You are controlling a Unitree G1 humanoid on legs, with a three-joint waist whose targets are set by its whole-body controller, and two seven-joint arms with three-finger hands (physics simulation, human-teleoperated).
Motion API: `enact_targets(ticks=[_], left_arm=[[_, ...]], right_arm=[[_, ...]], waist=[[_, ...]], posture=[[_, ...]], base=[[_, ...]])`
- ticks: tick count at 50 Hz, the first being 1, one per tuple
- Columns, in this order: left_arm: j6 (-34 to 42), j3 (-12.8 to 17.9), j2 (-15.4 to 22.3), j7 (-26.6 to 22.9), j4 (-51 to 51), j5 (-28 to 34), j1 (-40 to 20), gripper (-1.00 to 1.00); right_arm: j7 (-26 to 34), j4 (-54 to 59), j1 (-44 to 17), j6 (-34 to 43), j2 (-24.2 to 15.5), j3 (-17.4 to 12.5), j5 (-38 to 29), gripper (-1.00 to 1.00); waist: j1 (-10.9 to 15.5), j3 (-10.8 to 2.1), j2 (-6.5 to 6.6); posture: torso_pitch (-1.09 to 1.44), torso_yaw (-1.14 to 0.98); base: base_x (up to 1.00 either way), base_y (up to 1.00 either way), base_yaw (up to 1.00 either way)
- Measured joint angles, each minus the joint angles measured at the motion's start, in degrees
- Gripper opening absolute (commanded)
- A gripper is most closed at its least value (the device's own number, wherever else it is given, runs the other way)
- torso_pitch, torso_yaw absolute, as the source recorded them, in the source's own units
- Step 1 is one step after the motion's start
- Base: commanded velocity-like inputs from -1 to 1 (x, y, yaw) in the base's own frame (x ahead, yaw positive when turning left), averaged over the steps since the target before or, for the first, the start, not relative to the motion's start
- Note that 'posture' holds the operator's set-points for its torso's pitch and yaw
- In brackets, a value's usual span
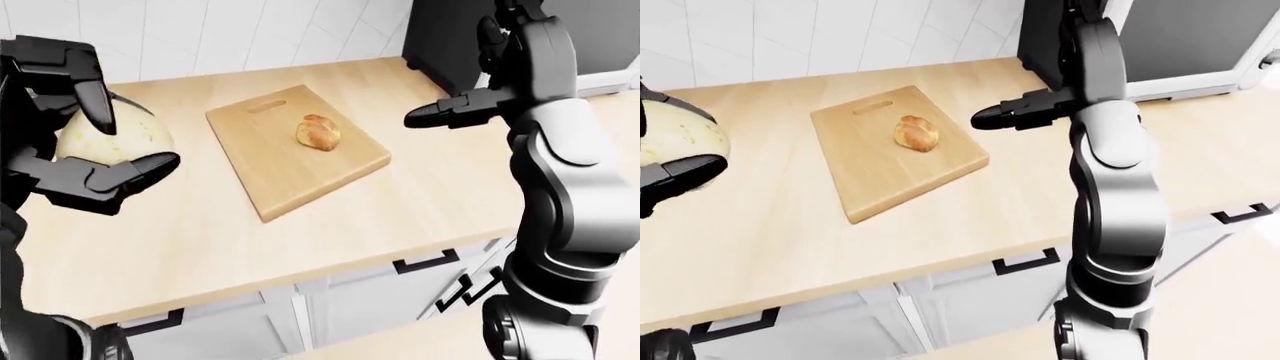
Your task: Place the bread and cheese on the cutting board.
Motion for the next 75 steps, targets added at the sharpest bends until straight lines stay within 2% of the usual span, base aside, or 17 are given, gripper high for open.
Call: enact_targets(ticks=[3,6,13,16,23,30,35,41,43,45,47,52,63,75], left_arm=[[2.7,-1.6,2.1,0.8,3.7,-0.2,-4.8,-1.0],[3.9,-4.6,3.8,1.3,9.4,-1.0,-10.5,-1.0],[-2.2,-10.9,4.0,3.1,28.7,-0.4,-24.4,-1.0],[-6.7,-12.1,1.0,3.5,37.0,0.9,-29.9,-1.0],[-20.3,-14.1,-9.3,6.8,59.7,2.9,-39.6,-1.0],[-31.1,-14.1,-15.1,12.1,77.9,2.9,-49.3,-1.0],[-39.6,-14.3,-20.1,17.6,88.5,1.3,-51.2,-1.0],[-47.9,-14.7,-22.1,24.7,102.4,-0.5,-55.7,-1.0],[-54.5,-14.5,-24.7,29.8,110.8,-0.2,-57.0,-1.0],[-59.9,-14.9,-26.4,33.2,118.4,-0.5,-56.9,-1.0],[-62.5,-15.1,-27.2,34.8,121.7,-1.0,-55.5,-1.0],[-63.7,-14.9,-27.0,36.3,125.0,-1.4,-54.3,-1.0],[-66.8,-14.3,-27.0,40.8,126.7,-1.6,-52.2,-1.0],[-69.4,-14.2,-26.5,42.5,128.8,-0.6,-45.8,-1.0]], right_arm=[[-0.1,1.2,0.0,-1.0,0.4,0.5,-0.1,1.0],[0.0,1.8,0.2,-1.5,0.6,0.3,-0.1,1.0],[0.0,1.5,0.4,-1.5,0.5,0.2,-0.1,1.0],[0.1,1.7,0.3,-1.5,0.4,0.2,-0.1,1.0],[0.2,0.5,-0.4,-0.8,-0.2,-0.2,0.1,1.0],[0.5,0.5,-0.2,-0.1,-0.5,-0.3,0.3,1.0],[0.3,-0.4,-0.4,0.2,-0.9,-0.8,0.4,1.0],[0.3,-0.1,-0.5,0.0,-1.1,-0.7,0.7,1.0],[0.3,0.1,-0.1,0.7,-1.3,-1.3,0.7,1.0],[0.3,0.0,-0.4,0.9,-1.2,-0.8,0.9,1.0],[0.3,-0.7,-0.7,0.5,-1.2,-0.4,1.0,1.0],[0.1,-0.5,-0.6,0.1,-1.0,-0.4,0.8,1.0],[0.3,-0.6,-0.6,0.4,-1.1,-0.6,1.1,1.0],[0.2,-0.1,-0.3,0.2,-0.9,-0.4,0.9,1.0]], waist=[[0.0,0.01,0.17],[0.2,0.32,-0.06],[0.3,0.62,-0.73],[0.5,0.5,-0.9],[0.7,0.56,-1.7],[0.7,0.51,-1.95],[0.7,0.21,-2.13],[0.5,0.38,-2.17],[0.9,-0.13,-2.3],[0.8,-0.45,-2.39],[0.6,-0.38,-2.33],[0.3,0.1,-2.32],[0.3,-0.57,-2.14],[0.2,-0.61,-1.87]], posture=[[0.0,0.0],[0.0,0.0],[0.0,0.0],[0.0,0.0],[0.0,0.0],[0.0,0.0],[0.0,0.0],[0.0,0.0],[0.0,0.0],[0.0,0.0],[0.0,0.0],[0.0,0.0],[0.0,0.0],[0.0,0.0]], base=[[0.0,0.0,0.0],[0.0,0.0,0.0],[0.0,0.0,0.0],[0.0,0.0,0.0],[0.0,0.0,0.0],[0.0,0.0,0.0],[0.0,0.0,0.0],[0.0,0.0,0.0],[0.0,0.0,0.0],[0.0,0.0,0.0],[0.0,0.0,0.0],[0.0,0.0,0.0],[0.0,0.0,0.0],[0.0,0.0,0.0]])
